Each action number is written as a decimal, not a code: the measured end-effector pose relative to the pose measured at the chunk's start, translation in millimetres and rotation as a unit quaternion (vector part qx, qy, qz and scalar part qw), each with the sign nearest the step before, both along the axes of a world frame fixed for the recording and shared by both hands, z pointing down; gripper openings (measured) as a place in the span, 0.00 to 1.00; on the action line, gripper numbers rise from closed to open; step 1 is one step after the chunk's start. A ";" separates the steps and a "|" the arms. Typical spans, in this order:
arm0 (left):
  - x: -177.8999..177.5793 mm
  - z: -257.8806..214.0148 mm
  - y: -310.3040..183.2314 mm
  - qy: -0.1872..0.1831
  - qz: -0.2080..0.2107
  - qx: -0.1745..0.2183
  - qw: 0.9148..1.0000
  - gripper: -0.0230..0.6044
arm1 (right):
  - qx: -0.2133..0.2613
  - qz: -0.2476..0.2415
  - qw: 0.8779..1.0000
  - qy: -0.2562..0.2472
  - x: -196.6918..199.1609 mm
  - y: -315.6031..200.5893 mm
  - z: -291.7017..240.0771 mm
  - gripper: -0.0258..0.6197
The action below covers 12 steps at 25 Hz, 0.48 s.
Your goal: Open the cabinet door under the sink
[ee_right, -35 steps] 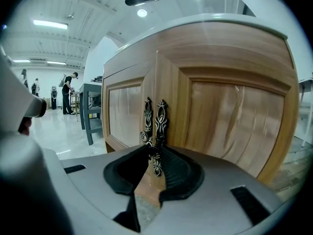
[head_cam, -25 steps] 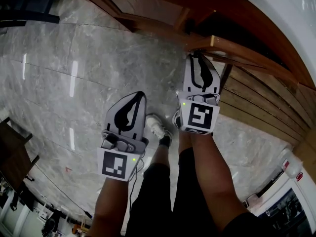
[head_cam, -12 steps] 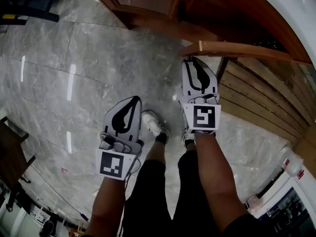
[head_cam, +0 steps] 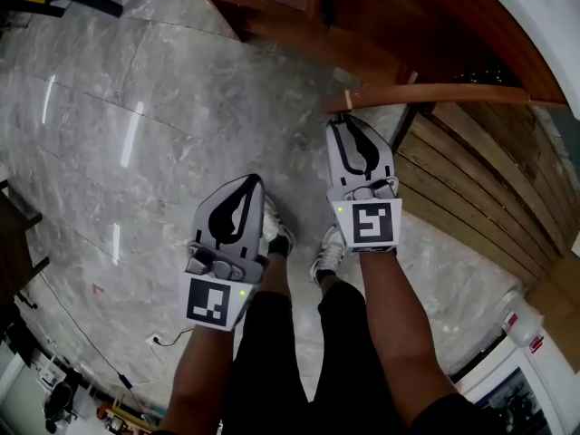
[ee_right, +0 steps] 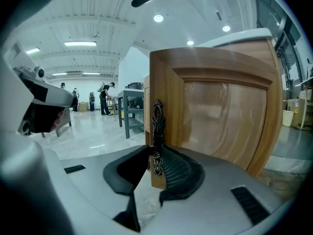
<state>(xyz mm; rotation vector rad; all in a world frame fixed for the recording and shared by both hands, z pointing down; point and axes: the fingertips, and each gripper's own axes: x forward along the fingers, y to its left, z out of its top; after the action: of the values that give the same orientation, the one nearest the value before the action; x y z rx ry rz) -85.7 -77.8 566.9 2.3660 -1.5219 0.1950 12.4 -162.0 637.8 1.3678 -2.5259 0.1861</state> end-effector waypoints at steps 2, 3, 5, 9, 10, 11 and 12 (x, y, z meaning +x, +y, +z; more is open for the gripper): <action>6.3 4.3 11.1 -0.001 -0.008 -0.005 1.000 0.07 | 0.007 -0.012 1.000 -0.004 2.9 11.3 -1.8 0.18; 9.4 6.4 16.6 -0.002 -0.011 -0.008 1.000 0.07 | 0.008 -0.018 1.000 -0.005 5.1 17.5 -2.1 0.18; 16.3 9.8 26.6 -0.003 -0.016 -0.012 1.000 0.07 | 0.010 -0.029 0.999 -0.008 10.6 30.2 -2.2 0.18; 32.8 11.8 39.1 -0.003 -0.021 -0.011 1.000 0.07 | 0.011 -0.056 0.998 -0.014 24.8 54.4 -2.2 0.19; 37.1 11.3 41.7 -0.003 -0.022 -0.010 1.000 0.07 | 0.011 -0.063 0.998 -0.017 29.2 61.0 -2.3 0.19; 41.6 10.8 44.1 -0.004 -0.023 -0.009 1.000 0.07 | 0.009 -0.068 0.997 -0.022 34.4 67.8 -2.1 0.19; 46.0 10.2 46.1 -0.004 -0.022 -0.008 1.000 0.07 | 0.006 -0.073 0.997 -0.026 40.2 74.3 -1.6 0.19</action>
<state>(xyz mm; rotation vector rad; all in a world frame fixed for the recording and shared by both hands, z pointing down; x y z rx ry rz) -39.7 -31.7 577.1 2.3196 -1.5695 0.2051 52.5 -87.7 636.2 1.1901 -2.6609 0.1803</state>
